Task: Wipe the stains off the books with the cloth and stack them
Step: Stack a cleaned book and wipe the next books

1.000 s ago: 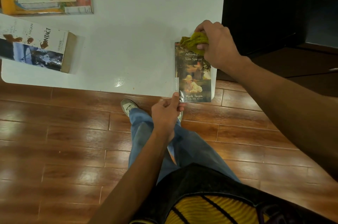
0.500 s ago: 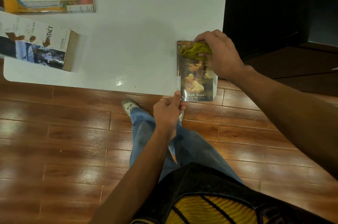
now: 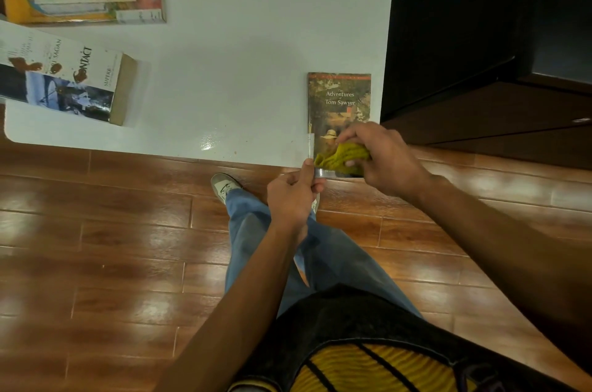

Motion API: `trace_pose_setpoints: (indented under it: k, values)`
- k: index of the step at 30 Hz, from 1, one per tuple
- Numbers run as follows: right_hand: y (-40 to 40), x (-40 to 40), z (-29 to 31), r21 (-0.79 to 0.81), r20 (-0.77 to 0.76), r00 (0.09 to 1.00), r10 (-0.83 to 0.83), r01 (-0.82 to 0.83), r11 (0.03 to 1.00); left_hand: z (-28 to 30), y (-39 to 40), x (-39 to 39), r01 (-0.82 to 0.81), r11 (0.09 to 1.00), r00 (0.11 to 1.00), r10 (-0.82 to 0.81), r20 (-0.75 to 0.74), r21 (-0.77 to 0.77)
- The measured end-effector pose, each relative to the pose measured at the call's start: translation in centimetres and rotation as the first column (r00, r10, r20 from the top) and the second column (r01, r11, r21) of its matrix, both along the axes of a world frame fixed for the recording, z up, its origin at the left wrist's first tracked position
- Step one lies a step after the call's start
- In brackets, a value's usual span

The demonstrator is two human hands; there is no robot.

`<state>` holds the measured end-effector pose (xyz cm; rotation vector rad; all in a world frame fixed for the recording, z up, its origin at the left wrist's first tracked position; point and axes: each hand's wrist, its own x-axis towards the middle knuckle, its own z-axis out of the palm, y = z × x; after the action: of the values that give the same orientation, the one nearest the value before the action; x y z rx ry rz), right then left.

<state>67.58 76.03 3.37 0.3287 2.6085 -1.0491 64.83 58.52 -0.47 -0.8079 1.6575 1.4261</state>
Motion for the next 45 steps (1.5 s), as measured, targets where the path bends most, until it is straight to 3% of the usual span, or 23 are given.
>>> trace_pose_setpoints:
  k: [6, 19, 22, 27, 35, 41, 45]
  values:
    - [-0.4, 1.8, -0.4, -0.059, -0.002, 0.999, 0.049, -0.049, 0.997, -0.2, -0.3, -0.2, 0.046, 0.998, 0.999, -0.046, 0.003, -0.035]
    - [0.6, 4.2, 0.6, -0.281, 0.191, 0.978, -0.089, 0.141, 0.949, 0.4, -0.1, 0.1, 0.111, 0.991, 0.989, -0.117, -0.092, -0.073]
    - [1.4, 4.8, 1.3, -0.392, 0.203, 0.952, -0.230, 0.294, 0.872, 0.8, 0.1, 0.1, 0.171, 0.980, 0.973, -0.185, -0.139, -0.105]
    - [2.4, 5.1, 2.7, -0.562, 0.167, 0.891, -0.423, 0.438, 0.702, 2.0, 0.5, -1.1, 0.146, 0.987, 0.969, -0.156, -0.194, -0.065]
    - [3.4, 5.0, 3.7, -0.635, 0.154, 0.840, -0.520, 0.488, 0.599, 4.7, 1.5, -3.0, 0.145, 0.981, 0.953, -0.104, -0.284, 0.128]
    - [3.6, 3.5, 4.5, -0.761, 0.192, 0.754, -0.628, 0.518, 0.390, 5.9, 2.2, -4.2, 0.204, 0.974, 0.907, -0.148, -0.395, 0.103]
    - [4.1, 2.4, 5.3, -0.787, 0.203, 0.743, -0.638, 0.511, 0.345, 6.7, 2.9, -5.9, 0.197, 0.973, 0.893, -0.129, -0.431, 0.117]
